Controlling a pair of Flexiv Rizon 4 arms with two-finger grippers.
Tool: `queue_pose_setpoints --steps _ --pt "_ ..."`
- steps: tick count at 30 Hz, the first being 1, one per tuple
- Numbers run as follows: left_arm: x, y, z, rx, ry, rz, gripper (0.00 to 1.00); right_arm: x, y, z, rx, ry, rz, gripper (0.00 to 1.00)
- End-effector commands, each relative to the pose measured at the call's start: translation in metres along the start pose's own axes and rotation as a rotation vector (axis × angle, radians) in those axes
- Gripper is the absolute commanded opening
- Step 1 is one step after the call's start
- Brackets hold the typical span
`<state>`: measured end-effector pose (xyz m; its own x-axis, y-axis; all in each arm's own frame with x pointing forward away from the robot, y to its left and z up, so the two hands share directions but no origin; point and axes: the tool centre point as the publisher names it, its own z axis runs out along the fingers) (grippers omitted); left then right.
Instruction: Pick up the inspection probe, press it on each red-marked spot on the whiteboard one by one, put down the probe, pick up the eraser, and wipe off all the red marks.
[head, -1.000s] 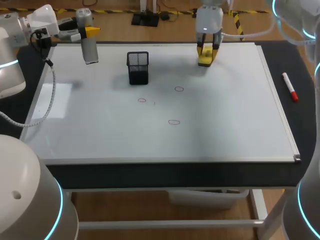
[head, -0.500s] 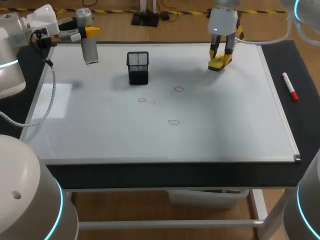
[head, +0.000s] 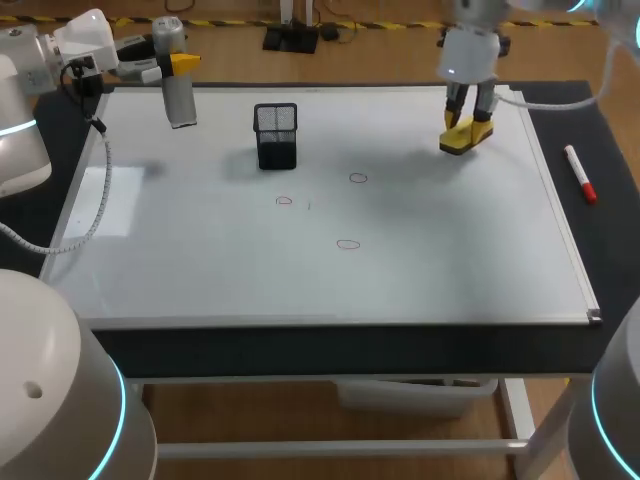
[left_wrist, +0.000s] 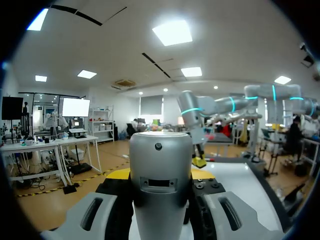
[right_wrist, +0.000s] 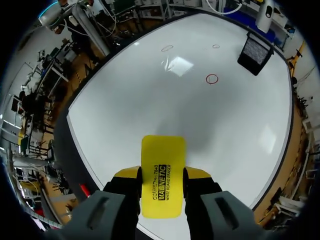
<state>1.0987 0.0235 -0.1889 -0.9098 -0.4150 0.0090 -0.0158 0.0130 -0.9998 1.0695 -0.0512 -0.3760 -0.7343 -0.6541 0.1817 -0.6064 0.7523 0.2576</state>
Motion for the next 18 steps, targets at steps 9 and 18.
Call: queue_pose_setpoints --steps 9,18 --pt "0.001 -0.001 0.000 0.000 -0.001 0.001 0.00 0.029 -0.003 0.005 0.430 -0.097 0.056 0.00" --pt "0.001 -0.001 0.000 0.000 -0.001 0.001 0.00 0.036 -0.009 0.011 0.364 -0.160 0.097 0.00"
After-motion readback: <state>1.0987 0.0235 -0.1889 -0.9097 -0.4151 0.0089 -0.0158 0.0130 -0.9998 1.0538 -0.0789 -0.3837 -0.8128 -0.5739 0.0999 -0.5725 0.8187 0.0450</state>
